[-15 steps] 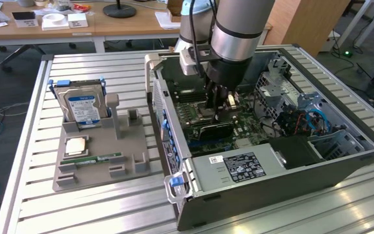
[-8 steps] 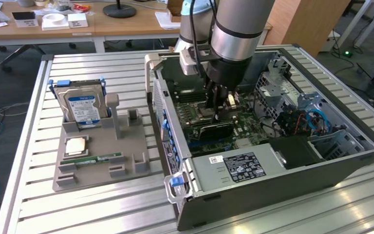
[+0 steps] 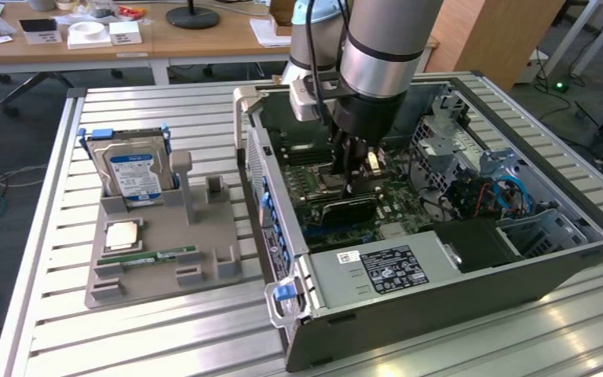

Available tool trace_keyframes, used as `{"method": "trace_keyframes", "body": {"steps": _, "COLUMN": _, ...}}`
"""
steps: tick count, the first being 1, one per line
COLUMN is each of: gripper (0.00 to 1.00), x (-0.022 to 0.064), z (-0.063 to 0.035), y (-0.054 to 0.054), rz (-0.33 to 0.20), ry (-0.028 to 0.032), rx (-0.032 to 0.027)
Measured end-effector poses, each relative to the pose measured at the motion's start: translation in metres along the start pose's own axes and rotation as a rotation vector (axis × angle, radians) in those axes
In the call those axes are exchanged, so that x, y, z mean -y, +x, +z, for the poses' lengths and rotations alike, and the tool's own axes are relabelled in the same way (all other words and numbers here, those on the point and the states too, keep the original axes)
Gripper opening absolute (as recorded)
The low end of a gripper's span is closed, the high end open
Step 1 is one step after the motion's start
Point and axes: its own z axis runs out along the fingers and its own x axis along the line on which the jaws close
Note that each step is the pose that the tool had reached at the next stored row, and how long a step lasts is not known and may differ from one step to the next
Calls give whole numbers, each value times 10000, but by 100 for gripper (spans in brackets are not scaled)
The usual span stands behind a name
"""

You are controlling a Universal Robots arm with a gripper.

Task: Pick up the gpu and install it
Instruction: 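Press down on the gpu until it lock into place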

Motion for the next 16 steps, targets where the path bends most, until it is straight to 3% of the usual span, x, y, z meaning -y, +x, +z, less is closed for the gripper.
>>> {"method": "trace_keyframes", "body": {"steps": 1, "gripper": 50, "x": 0, "z": 0, "y": 0, "rz": 0, "ry": 0, "rx": -1}}
{"method": "trace_keyframes", "body": {"steps": 3, "gripper": 38, "x": 0, "z": 0, "y": 0, "rz": 0, "ry": 0, "rx": 0}}
{"method": "trace_keyframes", "body": {"steps": 7, "gripper": 26, "x": 0, "z": 0, "y": 0, "rz": 0, "ry": 0, "rx": -1}}
{"method": "trace_keyframes", "body": {"steps": 9, "gripper": 14, "x": 0, "z": 0, "y": 0, "rz": 0, "ry": 0, "rx": 0}}
{"method": "trace_keyframes", "body": {"steps": 16, "gripper": 11, "x": 0, "z": 0, "y": 0, "rz": 0, "ry": 0, "rx": -1}}
